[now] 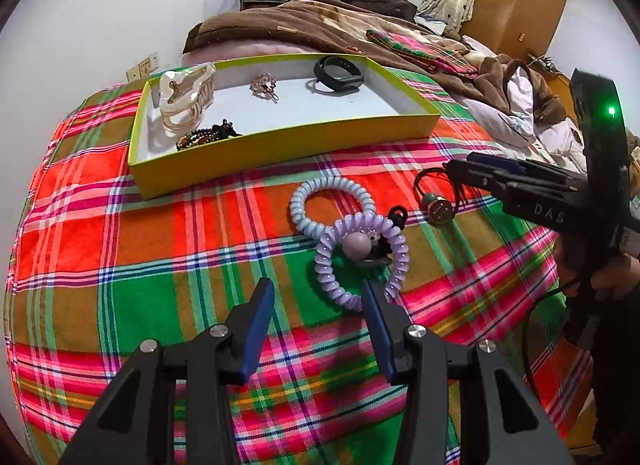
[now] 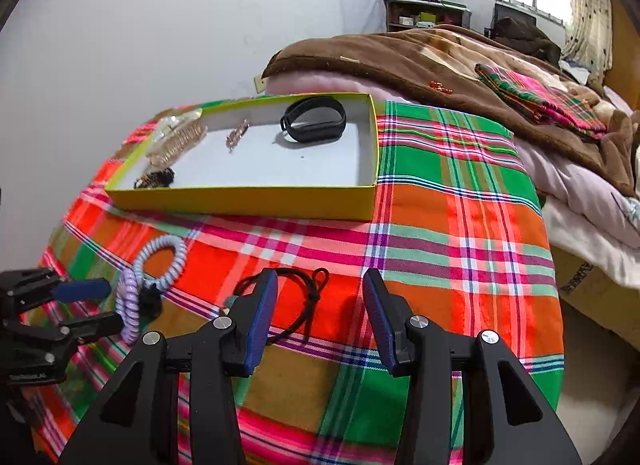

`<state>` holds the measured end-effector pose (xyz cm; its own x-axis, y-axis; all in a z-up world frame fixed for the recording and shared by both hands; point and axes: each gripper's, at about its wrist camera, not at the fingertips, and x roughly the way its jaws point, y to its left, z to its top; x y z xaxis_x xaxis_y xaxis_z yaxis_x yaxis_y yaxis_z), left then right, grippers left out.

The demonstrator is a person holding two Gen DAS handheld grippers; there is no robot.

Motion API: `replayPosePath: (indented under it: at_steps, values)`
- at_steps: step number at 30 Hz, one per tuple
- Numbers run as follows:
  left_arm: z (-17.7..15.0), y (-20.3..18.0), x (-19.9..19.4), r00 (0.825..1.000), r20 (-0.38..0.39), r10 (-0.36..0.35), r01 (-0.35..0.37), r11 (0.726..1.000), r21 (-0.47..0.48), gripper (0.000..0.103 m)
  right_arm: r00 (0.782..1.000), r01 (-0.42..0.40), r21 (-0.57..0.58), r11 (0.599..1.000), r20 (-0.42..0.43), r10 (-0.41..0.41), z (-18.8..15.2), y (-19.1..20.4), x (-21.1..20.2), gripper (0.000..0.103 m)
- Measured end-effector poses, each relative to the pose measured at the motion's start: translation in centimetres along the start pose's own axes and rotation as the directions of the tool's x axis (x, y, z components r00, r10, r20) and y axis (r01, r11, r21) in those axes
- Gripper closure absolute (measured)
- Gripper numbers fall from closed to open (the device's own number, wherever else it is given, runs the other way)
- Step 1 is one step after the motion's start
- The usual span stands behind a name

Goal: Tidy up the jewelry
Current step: 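Withdraw both tools from the box toward the coil hair ties, then grasp the lavender coil hair tie with the left tool while the right tool grasps the black charm hair tie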

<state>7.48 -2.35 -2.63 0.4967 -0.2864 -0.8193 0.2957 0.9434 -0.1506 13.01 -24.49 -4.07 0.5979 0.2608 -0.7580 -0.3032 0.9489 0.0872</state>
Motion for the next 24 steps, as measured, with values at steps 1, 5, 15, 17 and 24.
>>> replayPosePath:
  at_steps: [1,5,15,17,24]
  values:
    - [0.1,0.0,0.0,1.0,0.0,0.003,-0.003,1.0,-0.005,0.056,1.0,0.003,-0.008,1.0,-0.006,-0.003,0.0,0.1,0.2,0.058]
    - [0.4,-0.2,0.5,1.0,-0.003,0.025,-0.025,1.0,-0.006,0.056,1.0,0.014,-0.029,0.999,-0.025,-0.014,-0.2,0.2,1.0,0.058]
    - [1.0,-1.2,1.3,0.996,-0.007,0.093,-0.093,0.996,0.015,0.056,0.999,0.027,-0.067,0.997,-0.028,-0.029,-0.4,0.8,1.4,0.058]
    - [0.9,-1.3,1.3,0.994,-0.006,0.109,-0.108,0.994,0.018,0.06,0.999,0.026,-0.07,0.997,-0.028,-0.028,-0.4,0.8,1.3,0.061]
    - [1.0,-1.4,1.3,0.988,-0.004,0.157,-0.157,0.987,0.033,0.081,0.999,0.034,-0.103,0.994,-0.026,-0.036,-0.7,1.7,1.1,0.077]
